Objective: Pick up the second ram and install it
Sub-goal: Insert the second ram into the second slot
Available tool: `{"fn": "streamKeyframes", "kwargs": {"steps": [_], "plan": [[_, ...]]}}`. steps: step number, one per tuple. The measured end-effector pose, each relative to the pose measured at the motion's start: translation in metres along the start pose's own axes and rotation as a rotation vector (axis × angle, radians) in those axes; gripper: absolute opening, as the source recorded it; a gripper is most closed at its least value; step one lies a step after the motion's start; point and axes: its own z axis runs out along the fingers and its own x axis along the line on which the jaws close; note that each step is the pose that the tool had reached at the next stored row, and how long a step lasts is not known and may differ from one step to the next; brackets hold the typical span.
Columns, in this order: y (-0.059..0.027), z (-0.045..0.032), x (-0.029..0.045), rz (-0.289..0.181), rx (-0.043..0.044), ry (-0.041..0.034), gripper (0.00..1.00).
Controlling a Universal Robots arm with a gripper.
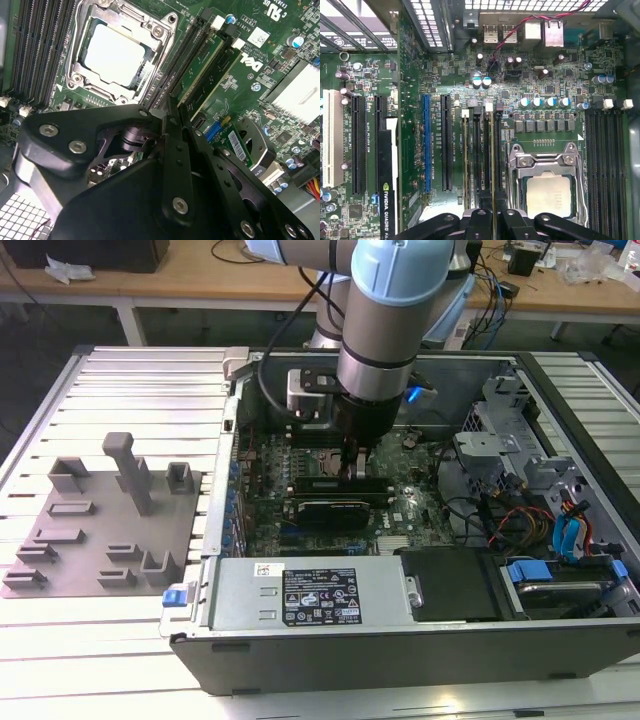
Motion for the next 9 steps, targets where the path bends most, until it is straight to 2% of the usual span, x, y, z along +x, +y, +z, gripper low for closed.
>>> {"fn": "streamKeyframes", "kwargs": {"steps": [9], "plan": [[-0.0008,0.0033,0.0002,0.0,0.0,0.0,0.11]]}}
